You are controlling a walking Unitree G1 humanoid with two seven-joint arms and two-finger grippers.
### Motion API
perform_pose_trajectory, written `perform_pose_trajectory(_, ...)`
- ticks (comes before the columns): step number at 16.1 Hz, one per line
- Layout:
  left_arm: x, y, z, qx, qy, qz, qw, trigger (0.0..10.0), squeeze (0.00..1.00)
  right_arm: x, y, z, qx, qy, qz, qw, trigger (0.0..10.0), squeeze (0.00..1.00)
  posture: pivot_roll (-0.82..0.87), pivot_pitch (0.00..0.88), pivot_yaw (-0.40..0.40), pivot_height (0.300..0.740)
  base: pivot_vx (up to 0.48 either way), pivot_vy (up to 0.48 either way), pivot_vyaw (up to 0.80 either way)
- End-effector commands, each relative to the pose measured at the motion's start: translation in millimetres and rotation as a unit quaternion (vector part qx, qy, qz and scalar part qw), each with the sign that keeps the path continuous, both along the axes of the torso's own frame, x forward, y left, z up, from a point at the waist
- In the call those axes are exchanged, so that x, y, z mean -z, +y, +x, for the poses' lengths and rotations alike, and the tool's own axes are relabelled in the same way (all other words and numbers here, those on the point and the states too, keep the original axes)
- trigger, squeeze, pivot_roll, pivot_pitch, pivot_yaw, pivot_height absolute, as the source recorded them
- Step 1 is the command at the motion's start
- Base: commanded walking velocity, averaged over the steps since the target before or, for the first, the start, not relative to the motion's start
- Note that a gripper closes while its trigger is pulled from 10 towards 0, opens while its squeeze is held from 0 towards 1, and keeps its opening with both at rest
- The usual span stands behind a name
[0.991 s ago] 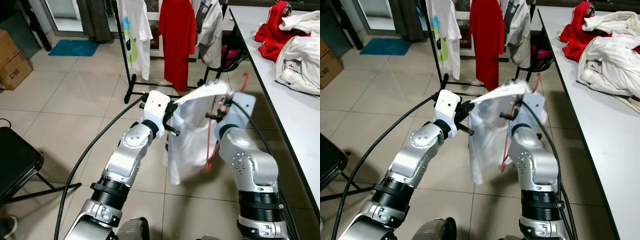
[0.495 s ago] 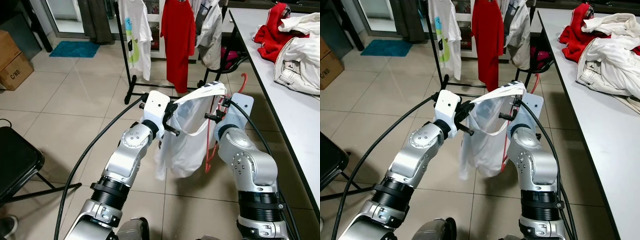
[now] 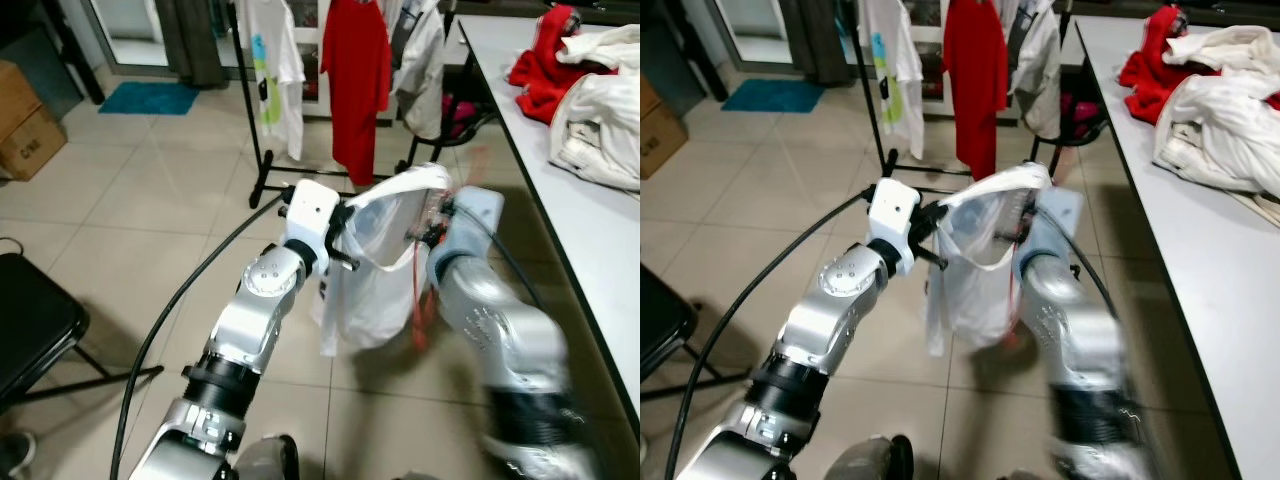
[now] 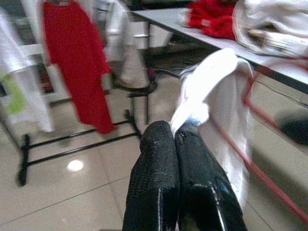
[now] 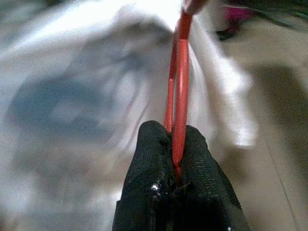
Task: Hang hanger
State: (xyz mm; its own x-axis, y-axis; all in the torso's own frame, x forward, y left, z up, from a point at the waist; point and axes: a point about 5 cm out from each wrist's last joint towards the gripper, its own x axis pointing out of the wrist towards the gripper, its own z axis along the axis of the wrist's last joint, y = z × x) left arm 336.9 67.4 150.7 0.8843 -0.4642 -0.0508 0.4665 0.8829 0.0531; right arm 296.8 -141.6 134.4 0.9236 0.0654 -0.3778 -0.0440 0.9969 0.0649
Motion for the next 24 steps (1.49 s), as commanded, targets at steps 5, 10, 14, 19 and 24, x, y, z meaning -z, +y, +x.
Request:
perform_pose_trajectory(5, -11.6, 20.2, 8.5, -0.044, -0.023, -0.009, 0.999, 0.0, 0.00, 4.7, 4.2, -7.4, -0.054, 0.017, 0.006, 0.998, 10.0, 0.00, 0.02, 0.063, 0.013, 0.740, 0.000, 0.000, 0.00)
perform_pose_trajectory(10, -6.9, 15.0, 3.9, -0.032, -0.017, -0.002, 0.999, 0.0, 0.00, 0.1, -20.7, 2.0, 0.147, 0.001, 0.051, 0.988, 10.0, 0.00, 0.03, 0.064, 0.009, 0.740, 0.000, 0.000, 0.00)
perform_pose_trajectory(14, -0.8, -0.4, -3.6, -0.001, -0.004, -0.002, 1.000, 0.0, 0.00, -10.1, -17.5, 12.4, 0.179, -0.028, 0.077, 0.980, 10.0, 0.00, 0.03, 0.067, 0.011, 0.740, 0.000, 0.000, 0.00)
perform_pose_trajectory(19, 5.4, -15.2, -6.9, 0.019, 0.009, 0.009, 1.000, 0.0, 0.00, -29.5, 9.4, 24.5, 0.098, -0.073, 0.064, 0.990, 10.0, 0.00, 0.02, 0.071, 0.013, 0.740, 0.000, 0.000, 0.00)
perform_pose_trajectory(24, 6.7, -10.0, -5.1, 0.014, 0.021, 0.003, 1.000, 10.0, 0.45, -47.0, 19.4, 25.8, 0.045, -0.135, 0.074, 0.987, 10.0, 0.00, 0.03, 0.072, 0.012, 0.740, 0.000, 0.000, 0.00)
